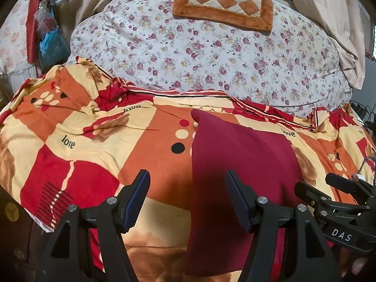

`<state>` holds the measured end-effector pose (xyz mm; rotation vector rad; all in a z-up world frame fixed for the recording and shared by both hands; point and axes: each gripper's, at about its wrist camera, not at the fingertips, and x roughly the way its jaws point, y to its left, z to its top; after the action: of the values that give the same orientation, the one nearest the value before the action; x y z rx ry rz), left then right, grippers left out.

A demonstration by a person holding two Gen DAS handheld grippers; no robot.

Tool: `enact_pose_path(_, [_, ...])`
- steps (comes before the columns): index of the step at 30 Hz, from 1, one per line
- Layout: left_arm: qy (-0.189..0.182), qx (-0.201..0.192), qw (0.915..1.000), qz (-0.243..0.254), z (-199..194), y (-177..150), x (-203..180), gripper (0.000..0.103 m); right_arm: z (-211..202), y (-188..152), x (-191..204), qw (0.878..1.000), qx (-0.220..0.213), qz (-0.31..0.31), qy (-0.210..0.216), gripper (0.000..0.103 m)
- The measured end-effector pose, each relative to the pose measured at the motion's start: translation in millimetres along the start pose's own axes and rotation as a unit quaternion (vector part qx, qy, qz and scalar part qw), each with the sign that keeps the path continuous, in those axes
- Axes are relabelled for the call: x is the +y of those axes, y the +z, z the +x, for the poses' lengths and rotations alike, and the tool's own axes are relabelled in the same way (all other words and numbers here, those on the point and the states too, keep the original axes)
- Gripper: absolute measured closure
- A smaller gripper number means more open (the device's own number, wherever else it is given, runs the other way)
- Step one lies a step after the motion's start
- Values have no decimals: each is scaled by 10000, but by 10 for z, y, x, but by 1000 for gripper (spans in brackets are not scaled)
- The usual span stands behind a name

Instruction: Fold small clothes

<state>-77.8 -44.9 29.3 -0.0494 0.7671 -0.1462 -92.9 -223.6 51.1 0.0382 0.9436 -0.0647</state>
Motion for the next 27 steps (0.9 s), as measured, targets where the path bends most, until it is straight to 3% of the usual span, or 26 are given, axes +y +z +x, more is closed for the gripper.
enact_pose_path(15, [-79,154,9989,426,154,26,-300,57,48,-37,-253,9998,16,197,-53,17])
enact_pose_path(27, [-96,285,9984,476,295,48,-402,57,194,-21,-397,9993,111,350,-34,17])
